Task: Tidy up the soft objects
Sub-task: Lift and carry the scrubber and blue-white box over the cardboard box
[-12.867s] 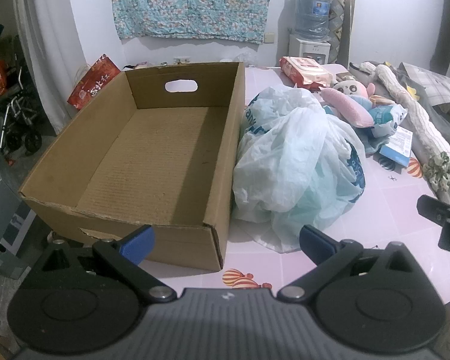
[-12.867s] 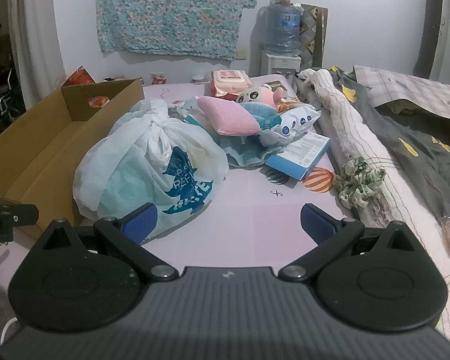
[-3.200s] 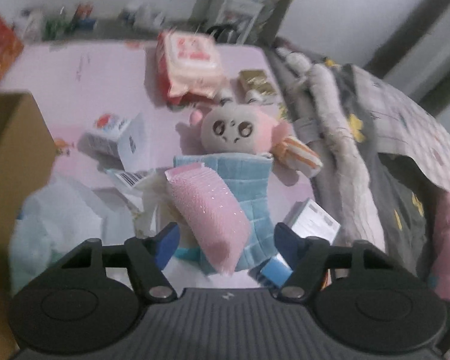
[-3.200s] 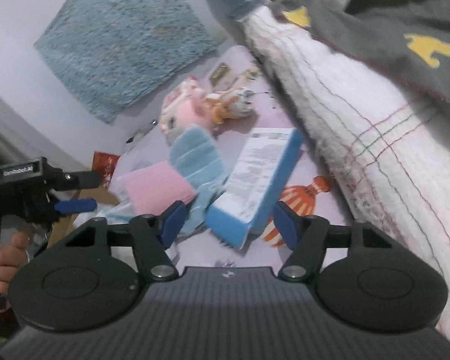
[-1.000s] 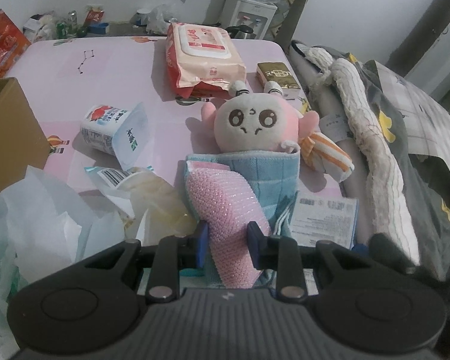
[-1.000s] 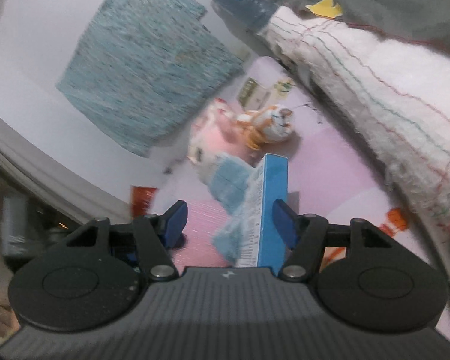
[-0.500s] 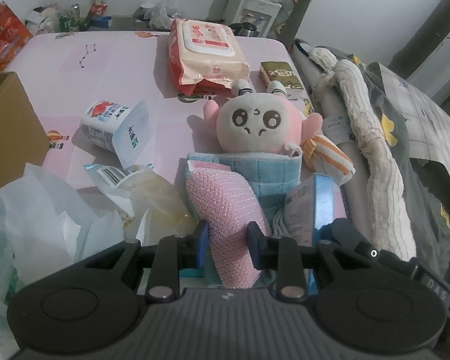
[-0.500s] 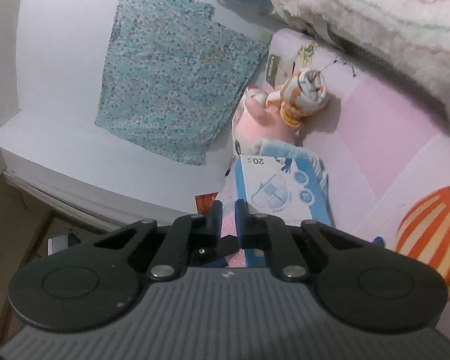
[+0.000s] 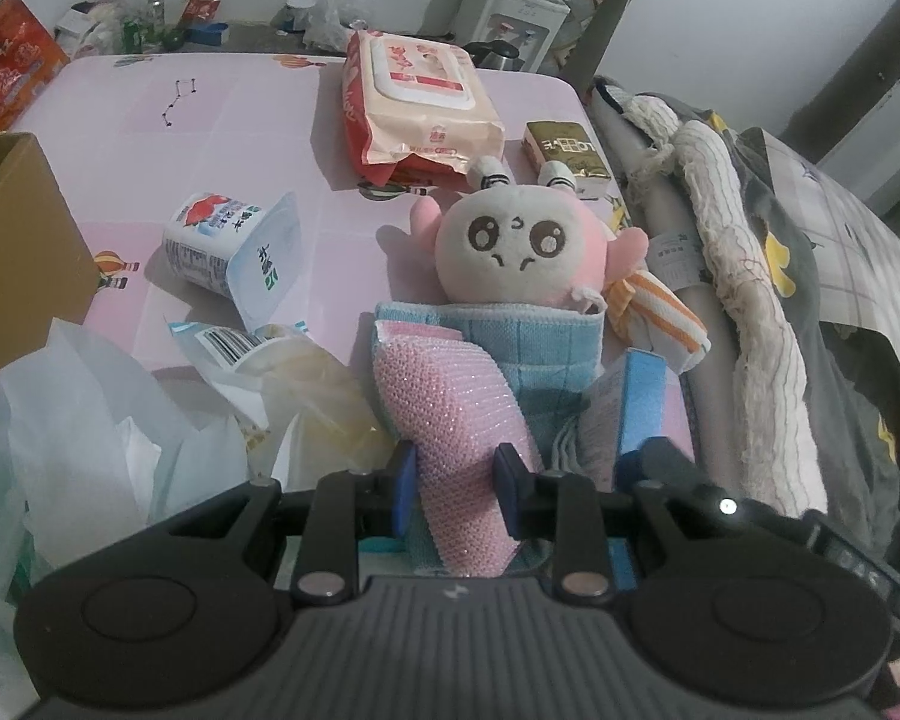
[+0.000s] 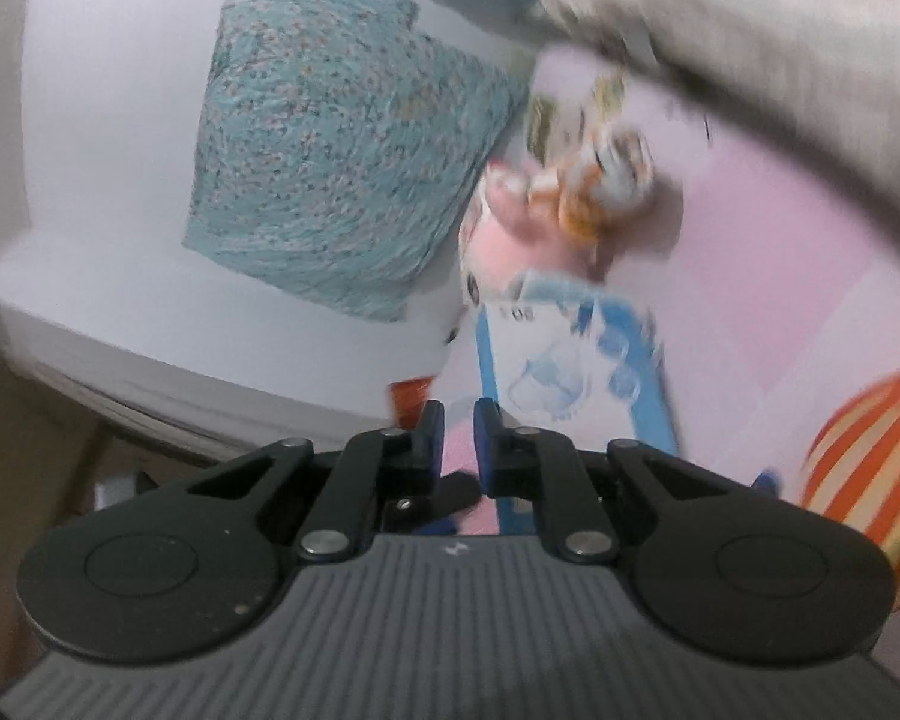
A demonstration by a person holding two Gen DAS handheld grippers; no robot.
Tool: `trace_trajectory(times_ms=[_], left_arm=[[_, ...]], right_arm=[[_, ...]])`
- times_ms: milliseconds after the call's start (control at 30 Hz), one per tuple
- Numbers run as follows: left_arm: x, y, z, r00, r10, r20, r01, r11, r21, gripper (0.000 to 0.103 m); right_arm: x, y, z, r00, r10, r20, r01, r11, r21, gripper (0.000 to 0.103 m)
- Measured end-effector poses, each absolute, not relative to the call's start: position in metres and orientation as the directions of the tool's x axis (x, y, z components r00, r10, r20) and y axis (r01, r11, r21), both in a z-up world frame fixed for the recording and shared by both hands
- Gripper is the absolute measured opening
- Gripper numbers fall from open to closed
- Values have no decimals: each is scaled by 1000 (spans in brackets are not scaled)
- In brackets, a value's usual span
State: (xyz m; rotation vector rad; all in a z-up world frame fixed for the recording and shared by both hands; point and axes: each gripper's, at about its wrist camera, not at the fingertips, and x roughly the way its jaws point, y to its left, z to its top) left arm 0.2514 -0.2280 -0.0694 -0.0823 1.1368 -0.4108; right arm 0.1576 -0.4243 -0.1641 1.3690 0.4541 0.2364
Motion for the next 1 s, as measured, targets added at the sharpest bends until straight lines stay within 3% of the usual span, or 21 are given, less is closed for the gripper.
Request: trace_trajectory(times_ms=[133, 367, 433, 500, 567, 633, 700, 767, 1000], left_arm=[[251, -228, -69, 352, -358, -865, 274, 923, -271, 29], [251, -229, -69, 348, -357, -867, 268, 924, -272, 30], [250, -229, -68, 348, -357, -867, 269, 924, -272, 29], [250, -229, -69, 348, -356, -867, 270, 924, -271, 29], [250, -230, -69, 349, -354, -868, 270, 925, -269, 30], [250, -230, -69, 350, -354, -867, 271, 925, -268, 29], [249, -231, -68, 353, -352, -867, 272, 925, -265, 29], [248, -232, -68, 355, -350, -867, 272, 926, -262, 29], [249, -233, -67, 350, -342, -872, 268, 929, -256, 29]], right_arm=[[169, -423, -196, 868, 489, -90, 131, -50, 990, 19], [172, -427, -198, 862, 502, -67, 137, -103, 985, 28], [170, -433, -195, 868, 491, -71, 141, -108, 984, 41], [162, -440, -187, 877, 467, -114, 159, -58, 986, 55], [156, -447, -176, 878, 445, -174, 179, 31, 983, 56], [151, -449, -162, 868, 403, -290, 240, 171, 955, 56], [154, -443, -144, 829, 342, -442, 315, 366, 876, 56], [159, -433, -131, 794, 284, -537, 346, 516, 784, 56], [177, -390, -114, 704, 115, -701, 379, 773, 508, 58]])
